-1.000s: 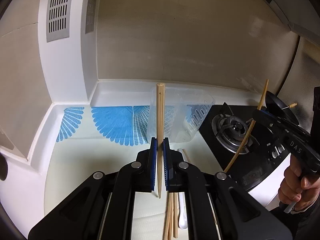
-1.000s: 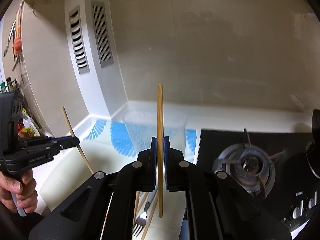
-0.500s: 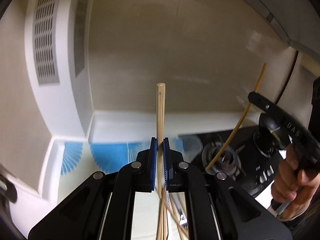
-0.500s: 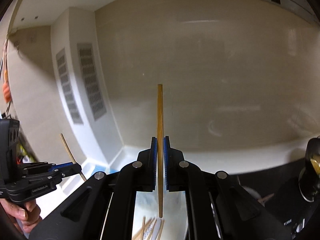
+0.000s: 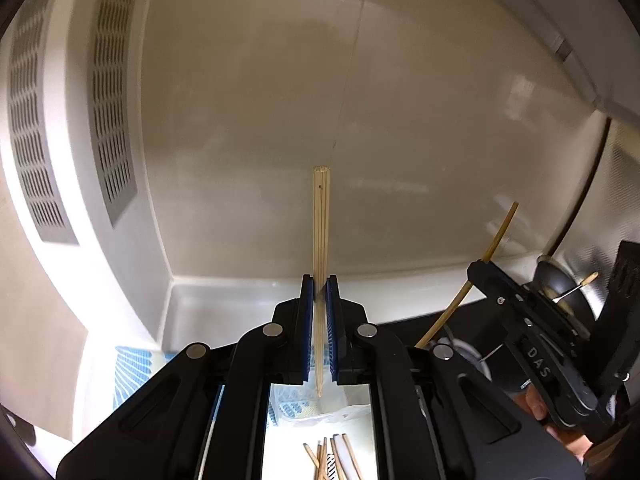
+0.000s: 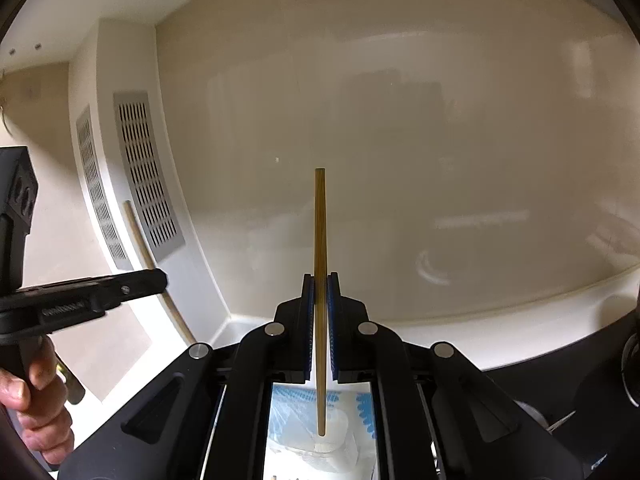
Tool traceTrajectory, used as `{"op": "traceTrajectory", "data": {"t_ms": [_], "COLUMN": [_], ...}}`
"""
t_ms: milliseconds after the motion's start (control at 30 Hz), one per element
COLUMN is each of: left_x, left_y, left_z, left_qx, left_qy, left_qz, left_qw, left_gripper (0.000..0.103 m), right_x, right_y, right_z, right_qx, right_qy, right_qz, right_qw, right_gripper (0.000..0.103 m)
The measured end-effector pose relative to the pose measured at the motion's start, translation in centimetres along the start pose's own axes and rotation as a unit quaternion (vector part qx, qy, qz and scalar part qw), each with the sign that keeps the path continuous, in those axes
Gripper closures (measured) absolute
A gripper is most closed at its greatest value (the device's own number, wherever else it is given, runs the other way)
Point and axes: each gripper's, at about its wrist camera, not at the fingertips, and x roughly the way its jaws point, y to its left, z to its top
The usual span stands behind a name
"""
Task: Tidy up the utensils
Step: 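Lift the left tool's chopstick upright over the clear holder while the right tool does likewise, then open the left tool to drop its chopstick into the holder while the right tool opens too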
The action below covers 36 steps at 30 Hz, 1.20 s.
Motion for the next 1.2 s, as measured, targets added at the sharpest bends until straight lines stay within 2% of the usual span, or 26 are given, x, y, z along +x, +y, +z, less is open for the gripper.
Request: {"op": "traceTrajectory", "data": {"t_ms": [433,867,933,967,1000,1200], "left_x": [6.5,8.5,8.8,8.9,8.9,7.8], "left_y": [1.7,1.8,1.7,1.7,1.8,2.2], "left_z": [-4.4,-6.0,-6.1,-6.2,-6.2,-5.6], "left_qx": [-0.002,-0.003,-0.003,-0.003,-0.002,-0.013], "left_qy": [0.091,0.115,0.119,0.124,0.122,0.101], "left_qz": [0.025,0.014,0.007,0.006,0.009,0.010], "left_qw": [0.9956,0.9933,0.9928,0.9923,0.9925,0.9948], "left_gripper": [0.097,0.096,0.090,0.073,0.064,0.063], "right_x": [3.3,5.7,6.0,6.1,6.2,6.5], "right_y": [1.1,0.6,0.6,0.5,0.5,1.2], "right_z": [-3.4,-5.0,-5.1,-5.1,-5.1,-4.8], "right_qx": [-0.034,-0.037,-0.034,-0.031,-0.029,-0.025], "right_qy": [0.079,0.133,0.140,0.144,0.147,0.145], "right_qz": [-0.014,-0.027,-0.029,-0.029,-0.027,-0.027], "right_qw": [0.996,0.990,0.989,0.989,0.988,0.989], "right_gripper": [0.097,0.096,0.090,0.086,0.079,0.078]}}
